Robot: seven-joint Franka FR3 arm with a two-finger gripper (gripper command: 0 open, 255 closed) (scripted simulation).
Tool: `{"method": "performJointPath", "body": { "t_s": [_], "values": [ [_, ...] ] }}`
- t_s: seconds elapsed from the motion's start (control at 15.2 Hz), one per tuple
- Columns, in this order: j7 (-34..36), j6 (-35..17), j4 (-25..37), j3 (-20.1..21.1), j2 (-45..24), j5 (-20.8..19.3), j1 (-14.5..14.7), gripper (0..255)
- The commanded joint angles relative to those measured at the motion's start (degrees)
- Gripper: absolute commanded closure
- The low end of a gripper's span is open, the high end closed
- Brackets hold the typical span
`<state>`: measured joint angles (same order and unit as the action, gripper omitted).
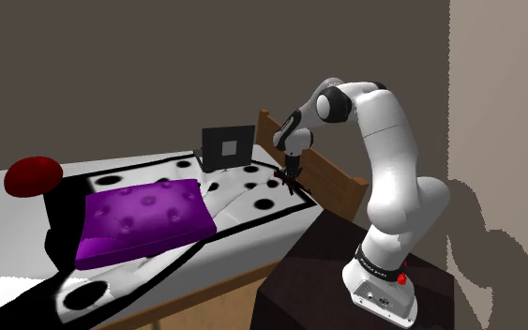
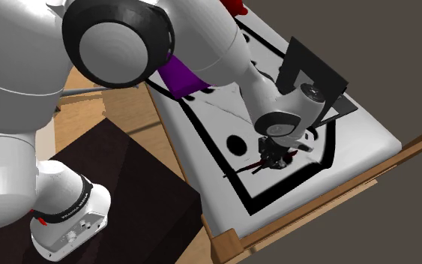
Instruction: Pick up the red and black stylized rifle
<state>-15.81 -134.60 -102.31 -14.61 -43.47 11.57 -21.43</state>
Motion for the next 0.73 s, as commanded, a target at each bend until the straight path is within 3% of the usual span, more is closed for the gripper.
{"method": "performJointPath", "body": {
  "t_s": [0.0, 0.66],
  "values": [
    [0.1, 0.8, -0.5, -0.3, 1.3, -0.3, 0.2, 255],
    [0.8, 5.5, -1.8, -1.7, 7.3, -1.8, 1.3, 255]
  ]
}}
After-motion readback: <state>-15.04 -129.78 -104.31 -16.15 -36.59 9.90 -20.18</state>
